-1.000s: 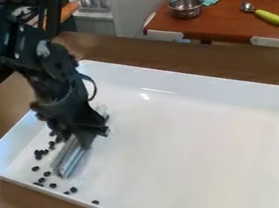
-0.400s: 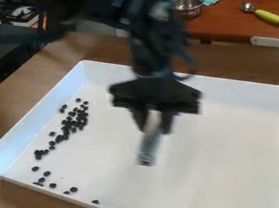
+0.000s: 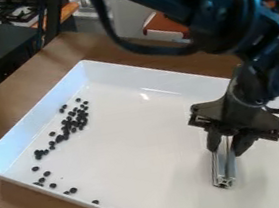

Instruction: Sweep into pile

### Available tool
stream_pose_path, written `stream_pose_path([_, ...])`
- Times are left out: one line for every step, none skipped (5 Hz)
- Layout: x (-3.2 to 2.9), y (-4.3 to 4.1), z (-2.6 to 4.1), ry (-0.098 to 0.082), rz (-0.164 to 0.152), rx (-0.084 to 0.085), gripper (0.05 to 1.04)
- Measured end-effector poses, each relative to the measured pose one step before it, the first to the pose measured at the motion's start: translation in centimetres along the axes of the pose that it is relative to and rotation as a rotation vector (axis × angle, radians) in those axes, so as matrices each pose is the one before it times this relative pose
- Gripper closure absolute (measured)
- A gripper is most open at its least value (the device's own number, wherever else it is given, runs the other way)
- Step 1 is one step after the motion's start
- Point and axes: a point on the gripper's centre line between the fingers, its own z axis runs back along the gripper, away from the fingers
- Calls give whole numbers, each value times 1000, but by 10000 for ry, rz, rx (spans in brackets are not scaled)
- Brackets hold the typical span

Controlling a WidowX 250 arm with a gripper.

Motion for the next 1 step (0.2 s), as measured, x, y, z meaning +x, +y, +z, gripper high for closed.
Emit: stream_pose_path([356, -6, -181, -154, 75, 66, 665])
